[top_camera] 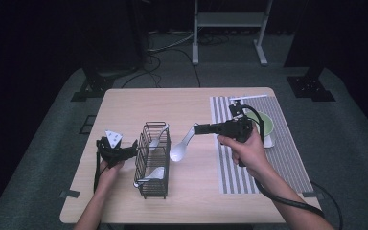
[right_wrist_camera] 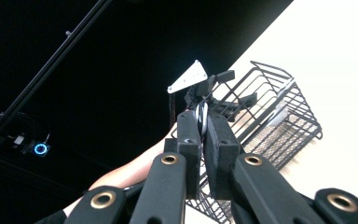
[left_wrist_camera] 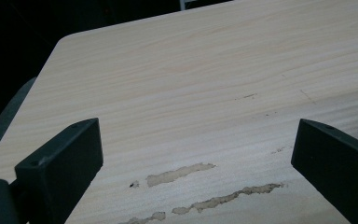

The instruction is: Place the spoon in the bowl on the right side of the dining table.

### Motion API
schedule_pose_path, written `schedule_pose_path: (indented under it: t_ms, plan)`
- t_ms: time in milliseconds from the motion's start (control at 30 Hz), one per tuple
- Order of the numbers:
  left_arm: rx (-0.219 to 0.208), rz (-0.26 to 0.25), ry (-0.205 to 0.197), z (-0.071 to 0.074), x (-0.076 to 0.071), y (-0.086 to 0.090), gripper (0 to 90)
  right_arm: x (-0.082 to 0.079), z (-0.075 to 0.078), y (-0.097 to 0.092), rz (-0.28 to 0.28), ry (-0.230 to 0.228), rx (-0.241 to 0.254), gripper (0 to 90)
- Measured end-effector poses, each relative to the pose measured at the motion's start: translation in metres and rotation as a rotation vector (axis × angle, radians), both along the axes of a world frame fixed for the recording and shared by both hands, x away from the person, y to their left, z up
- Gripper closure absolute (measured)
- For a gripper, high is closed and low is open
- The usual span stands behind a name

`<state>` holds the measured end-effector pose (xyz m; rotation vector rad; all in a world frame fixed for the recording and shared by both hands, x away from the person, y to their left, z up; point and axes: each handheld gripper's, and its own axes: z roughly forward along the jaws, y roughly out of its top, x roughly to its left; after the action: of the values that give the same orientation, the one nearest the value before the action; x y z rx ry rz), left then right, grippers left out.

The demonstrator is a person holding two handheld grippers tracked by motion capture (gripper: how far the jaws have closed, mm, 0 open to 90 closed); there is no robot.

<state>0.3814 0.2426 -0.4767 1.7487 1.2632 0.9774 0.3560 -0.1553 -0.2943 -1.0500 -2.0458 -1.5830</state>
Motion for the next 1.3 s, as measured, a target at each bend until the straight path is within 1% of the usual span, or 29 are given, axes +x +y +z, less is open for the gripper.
schedule_pose_path:
  t_ms: [133,400,567,600,700,833,967,1067,1300]
  plan:
    - [0.001,0.0,0.0,0.0,0.0,0.0,1.0,-0.001,-0.001,-0.01,-0.022,0.005,0.002,85.3]
    - [0.0,0.001,0.001,0.0,0.0,0.0,0.9,-0.003,-0.005,-0.022,-0.044,0.008,0.007,85.3]
    - [0.004,0.001,0.002,0.0,0.0,0.0,1.0,-0.003,-0.011,-0.032,-0.062,0.018,0.01,85.3]
    - [0.004,0.001,0.002,0.0,0.0,0.0,1.0,-0.003,-0.014,-0.035,-0.071,0.025,0.016,85.3]
    - [0.005,0.0,0.005,0.0,0.0,0.0,1.0,-0.003,-0.016,-0.038,-0.075,0.024,0.014,85.3]
    - [0.005,0.0,0.006,0.0,0.0,0.0,1.0,-0.003,-0.023,-0.044,-0.087,0.037,0.02,85.3]
    - [0.006,0.0,0.005,0.0,0.0,0.0,1.0,-0.003,-0.029,-0.05,-0.1,0.04,0.021,85.3]
    - [0.004,0.001,0.004,0.0,0.0,0.0,1.0,-0.003,-0.032,-0.055,-0.111,0.052,0.022,85.3]
    - [0.007,0.001,0.004,0.0,0.0,0.0,1.0,-0.004,-0.036,-0.062,-0.129,0.059,0.026,85.2]
